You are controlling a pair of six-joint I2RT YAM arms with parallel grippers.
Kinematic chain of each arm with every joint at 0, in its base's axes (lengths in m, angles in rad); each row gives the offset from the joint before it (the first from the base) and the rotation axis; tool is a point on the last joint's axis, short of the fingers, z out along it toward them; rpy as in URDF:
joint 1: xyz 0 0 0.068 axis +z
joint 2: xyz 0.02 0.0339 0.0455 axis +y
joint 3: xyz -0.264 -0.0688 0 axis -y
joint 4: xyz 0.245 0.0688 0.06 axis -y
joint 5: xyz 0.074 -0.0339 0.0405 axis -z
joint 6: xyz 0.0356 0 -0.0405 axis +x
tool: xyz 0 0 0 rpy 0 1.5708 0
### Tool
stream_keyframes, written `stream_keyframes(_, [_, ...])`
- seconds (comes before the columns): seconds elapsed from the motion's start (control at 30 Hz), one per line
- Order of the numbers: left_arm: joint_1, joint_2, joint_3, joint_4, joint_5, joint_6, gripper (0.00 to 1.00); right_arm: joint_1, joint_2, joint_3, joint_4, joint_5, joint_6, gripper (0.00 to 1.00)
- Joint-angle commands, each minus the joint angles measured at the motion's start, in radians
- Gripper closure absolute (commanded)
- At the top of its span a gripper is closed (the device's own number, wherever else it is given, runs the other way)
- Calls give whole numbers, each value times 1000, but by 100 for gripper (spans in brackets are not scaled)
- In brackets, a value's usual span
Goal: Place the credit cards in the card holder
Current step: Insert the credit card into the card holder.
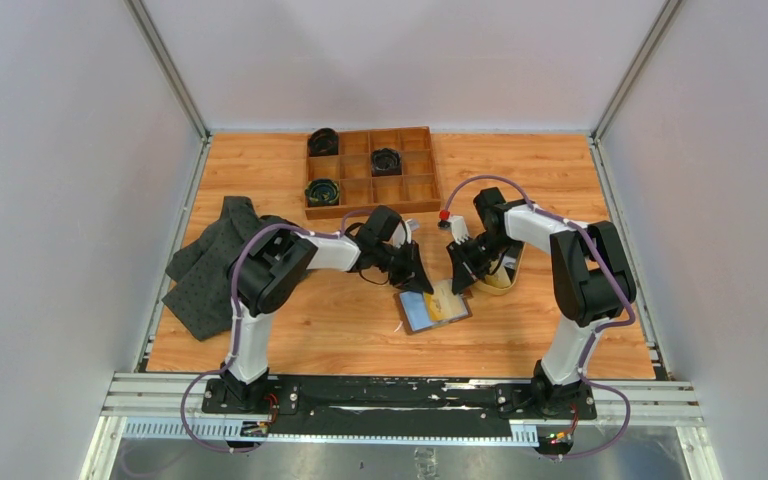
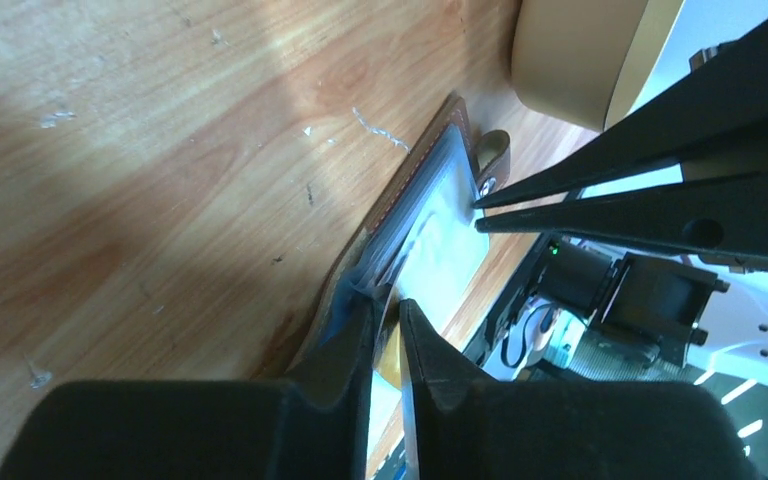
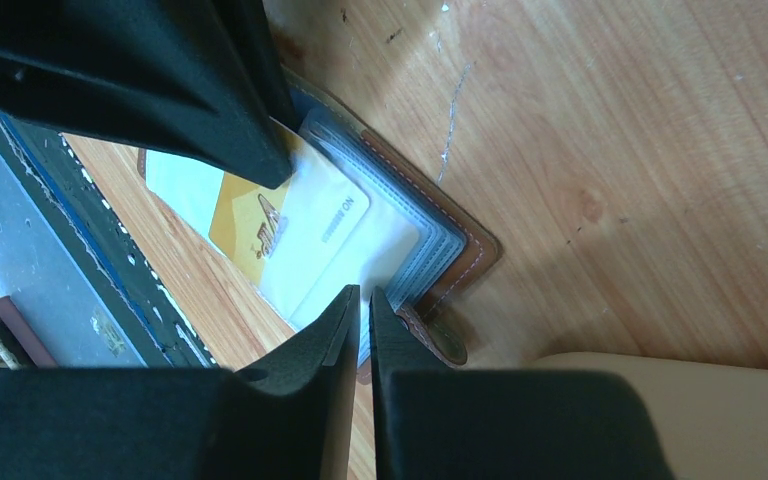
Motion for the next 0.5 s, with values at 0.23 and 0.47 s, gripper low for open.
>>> stream_keyframes(0.23, [-13,-17,-41,65,-100,-27,55,17,21,-15,14,41,-12,88])
stream_keyframes(0.47, [0,-59,-62,66,-144,-10,47,17,19,-16,14,40,-13,88])
